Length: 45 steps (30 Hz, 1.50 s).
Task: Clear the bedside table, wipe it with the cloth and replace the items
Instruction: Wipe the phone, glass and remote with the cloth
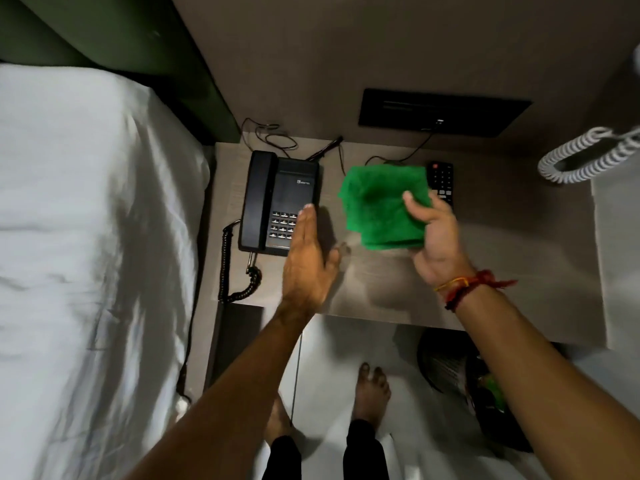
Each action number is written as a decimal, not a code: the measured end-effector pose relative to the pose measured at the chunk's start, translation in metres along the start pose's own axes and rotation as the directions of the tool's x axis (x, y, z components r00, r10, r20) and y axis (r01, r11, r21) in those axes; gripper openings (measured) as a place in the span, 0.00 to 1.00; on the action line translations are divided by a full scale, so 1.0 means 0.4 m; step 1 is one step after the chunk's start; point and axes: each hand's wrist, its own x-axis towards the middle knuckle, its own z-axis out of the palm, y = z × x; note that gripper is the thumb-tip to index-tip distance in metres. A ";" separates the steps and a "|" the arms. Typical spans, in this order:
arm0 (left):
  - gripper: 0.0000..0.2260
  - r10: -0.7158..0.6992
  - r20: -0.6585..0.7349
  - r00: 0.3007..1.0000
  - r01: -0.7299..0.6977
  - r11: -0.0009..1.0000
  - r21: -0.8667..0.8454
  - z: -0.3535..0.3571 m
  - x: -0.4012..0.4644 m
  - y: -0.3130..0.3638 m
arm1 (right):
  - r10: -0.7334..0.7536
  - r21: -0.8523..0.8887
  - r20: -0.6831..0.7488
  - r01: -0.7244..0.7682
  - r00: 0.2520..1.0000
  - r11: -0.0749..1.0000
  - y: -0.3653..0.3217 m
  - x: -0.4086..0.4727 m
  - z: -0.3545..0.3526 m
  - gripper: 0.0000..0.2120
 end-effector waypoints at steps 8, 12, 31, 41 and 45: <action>0.49 -0.150 0.184 0.971 0.221 0.853 -0.474 0.176 0.181 0.169 | -0.078 0.244 -0.287 0.151 0.955 0.958 -0.137 0.089 -0.176 0.19; 0.23 -0.143 0.107 0.984 0.176 0.887 -0.427 0.213 0.228 0.199 | -0.243 -0.121 -0.359 0.213 0.901 0.970 -0.128 0.138 -0.171 0.18; 0.26 -0.186 0.163 0.969 0.247 0.690 -0.681 0.134 0.182 0.155 | -0.285 -0.383 0.067 0.288 0.956 0.877 -0.080 0.070 -0.157 0.19; 0.08 0.060 0.504 0.862 0.440 0.407 -0.801 0.078 0.160 0.191 | -0.247 -0.478 0.177 0.303 0.953 0.825 -0.028 0.103 -0.076 0.30; 0.09 0.009 0.446 0.895 0.398 0.435 -0.808 0.053 0.166 0.192 | -0.271 -0.350 0.161 0.311 0.949 0.884 0.010 0.055 -0.092 0.29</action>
